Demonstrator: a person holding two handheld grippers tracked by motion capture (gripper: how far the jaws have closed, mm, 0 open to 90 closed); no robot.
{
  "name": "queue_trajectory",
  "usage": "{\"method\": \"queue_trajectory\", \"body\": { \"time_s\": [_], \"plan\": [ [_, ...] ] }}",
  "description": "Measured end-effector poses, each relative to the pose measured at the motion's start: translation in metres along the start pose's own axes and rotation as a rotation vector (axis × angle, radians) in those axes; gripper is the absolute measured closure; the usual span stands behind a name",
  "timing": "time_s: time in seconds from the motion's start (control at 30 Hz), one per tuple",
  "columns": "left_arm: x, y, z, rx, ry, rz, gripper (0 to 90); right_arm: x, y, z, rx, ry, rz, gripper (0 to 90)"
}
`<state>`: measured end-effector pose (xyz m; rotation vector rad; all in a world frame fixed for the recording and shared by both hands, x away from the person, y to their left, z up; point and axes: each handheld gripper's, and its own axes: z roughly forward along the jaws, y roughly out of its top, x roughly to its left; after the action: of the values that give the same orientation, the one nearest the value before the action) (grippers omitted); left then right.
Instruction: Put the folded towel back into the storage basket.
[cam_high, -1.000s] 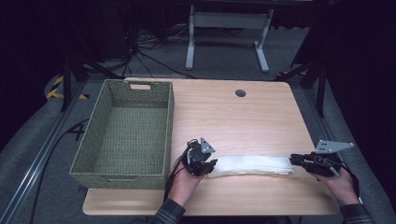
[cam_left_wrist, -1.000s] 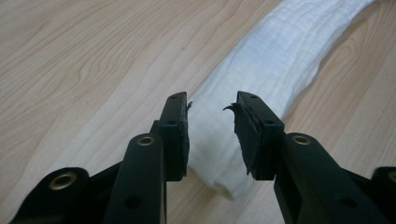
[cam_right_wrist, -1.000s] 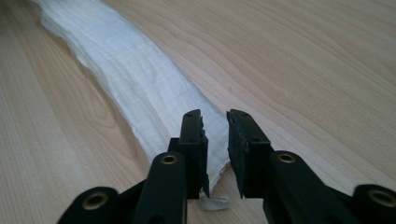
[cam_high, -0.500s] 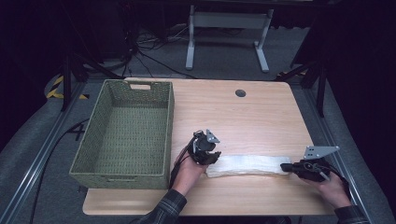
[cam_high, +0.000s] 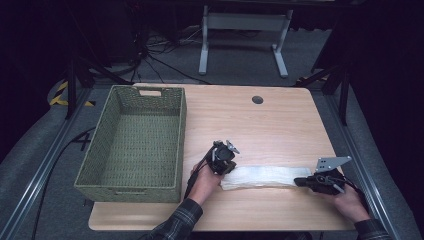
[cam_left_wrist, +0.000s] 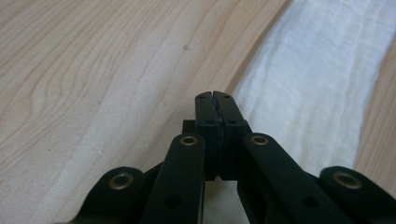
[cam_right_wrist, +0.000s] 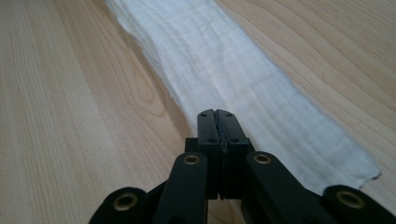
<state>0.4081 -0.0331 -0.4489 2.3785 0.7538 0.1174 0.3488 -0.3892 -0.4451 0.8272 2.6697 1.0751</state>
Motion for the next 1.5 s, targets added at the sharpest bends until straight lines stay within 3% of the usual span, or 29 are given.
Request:
{"method": "queue_trajectory", "body": {
  "time_s": [0.33,0.43,0.63,0.93,1.07,1.4,1.5],
  "plan": [
    [-0.009,-0.009,-0.005,0.029,-0.040,0.030,89.7,-0.013,0.008,0.007,0.028,-0.035,0.011,89.9],
    [-0.012,-0.014,-0.007,0.017,-0.062,0.022,89.7,-0.018,0.011,0.010,0.031,-0.038,0.022,90.0],
    [-0.021,-0.022,-0.010,0.015,-0.101,0.043,89.7,-0.027,0.021,0.018,0.036,-0.054,0.025,89.9],
    [-0.036,-0.025,-0.011,0.035,-0.138,0.072,89.7,-0.037,0.042,0.037,0.051,-0.071,0.001,90.0],
    [-0.044,-0.026,-0.009,0.033,-0.164,0.106,89.6,-0.040,0.055,0.047,0.062,-0.083,-0.017,90.0],
    [-0.062,-0.022,-0.004,0.039,-0.217,0.158,89.6,-0.050,0.076,0.068,0.040,-0.075,-0.028,90.0],
    [-0.061,-0.023,-0.004,0.018,-0.203,0.144,89.6,-0.048,0.077,0.064,0.022,-0.076,-0.031,90.0]
  ]
}}
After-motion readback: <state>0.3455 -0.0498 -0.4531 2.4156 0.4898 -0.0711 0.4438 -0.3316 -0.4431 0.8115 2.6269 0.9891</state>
